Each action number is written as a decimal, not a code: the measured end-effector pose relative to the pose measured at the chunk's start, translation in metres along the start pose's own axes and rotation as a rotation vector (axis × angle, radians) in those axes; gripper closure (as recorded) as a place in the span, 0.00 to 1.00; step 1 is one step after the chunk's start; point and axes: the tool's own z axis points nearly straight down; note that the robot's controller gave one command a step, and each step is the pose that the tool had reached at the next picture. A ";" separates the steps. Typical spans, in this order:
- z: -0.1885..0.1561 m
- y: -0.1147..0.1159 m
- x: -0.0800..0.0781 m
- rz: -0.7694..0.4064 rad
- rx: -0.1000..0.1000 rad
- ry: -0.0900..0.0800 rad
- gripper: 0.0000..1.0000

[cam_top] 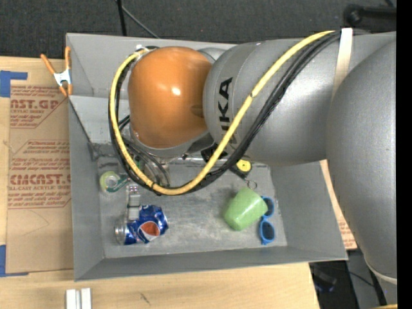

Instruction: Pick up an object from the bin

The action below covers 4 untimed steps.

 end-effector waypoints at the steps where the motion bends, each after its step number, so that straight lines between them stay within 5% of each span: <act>1: 0.155 -0.040 0.032 -0.348 -0.002 -0.024 0.00; 2: 0.124 -0.058 0.012 -0.330 0.000 -0.011 0.00; 3: 0.117 -0.066 0.014 -0.280 -0.001 -0.008 0.00; 4: 0.158 -0.069 0.023 -0.312 -0.001 -0.006 0.00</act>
Offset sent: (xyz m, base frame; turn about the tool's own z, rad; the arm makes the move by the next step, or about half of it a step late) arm -0.0375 -0.0405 -0.1557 -0.3495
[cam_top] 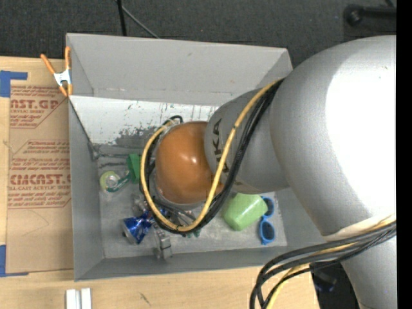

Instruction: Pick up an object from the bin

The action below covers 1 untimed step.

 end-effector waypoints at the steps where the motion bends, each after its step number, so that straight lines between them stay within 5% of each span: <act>1: 0.000 0.000 -0.001 0.001 -0.001 -0.004 0.00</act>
Offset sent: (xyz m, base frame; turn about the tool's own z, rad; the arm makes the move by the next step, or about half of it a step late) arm 0.0000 0.0000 0.0000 0.0000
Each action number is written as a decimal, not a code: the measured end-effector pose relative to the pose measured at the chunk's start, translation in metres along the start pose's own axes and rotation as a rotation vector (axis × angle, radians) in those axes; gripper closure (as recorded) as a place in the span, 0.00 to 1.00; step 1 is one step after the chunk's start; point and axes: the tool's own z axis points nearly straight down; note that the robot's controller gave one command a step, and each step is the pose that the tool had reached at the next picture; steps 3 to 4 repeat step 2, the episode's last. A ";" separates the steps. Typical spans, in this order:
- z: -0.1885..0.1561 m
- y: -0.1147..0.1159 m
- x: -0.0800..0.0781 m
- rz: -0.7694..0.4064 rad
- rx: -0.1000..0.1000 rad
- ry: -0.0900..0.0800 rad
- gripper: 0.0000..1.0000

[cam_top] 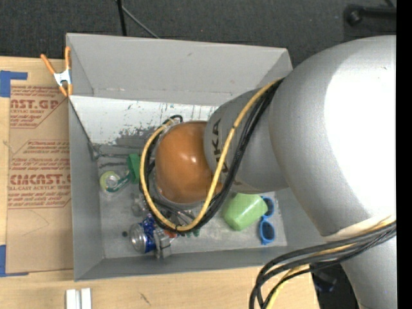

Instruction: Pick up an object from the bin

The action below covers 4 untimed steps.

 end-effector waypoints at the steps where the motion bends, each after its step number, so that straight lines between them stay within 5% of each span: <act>1: -0.001 0.001 0.000 -0.001 -0.001 0.000 1.00; 2: -0.071 0.002 -0.003 0.000 0.003 -0.005 1.00; 4: -0.071 0.002 -0.003 0.000 0.003 -0.005 1.00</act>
Offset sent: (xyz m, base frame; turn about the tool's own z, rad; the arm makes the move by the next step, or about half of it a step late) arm 0.0000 0.0000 0.0000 0.0000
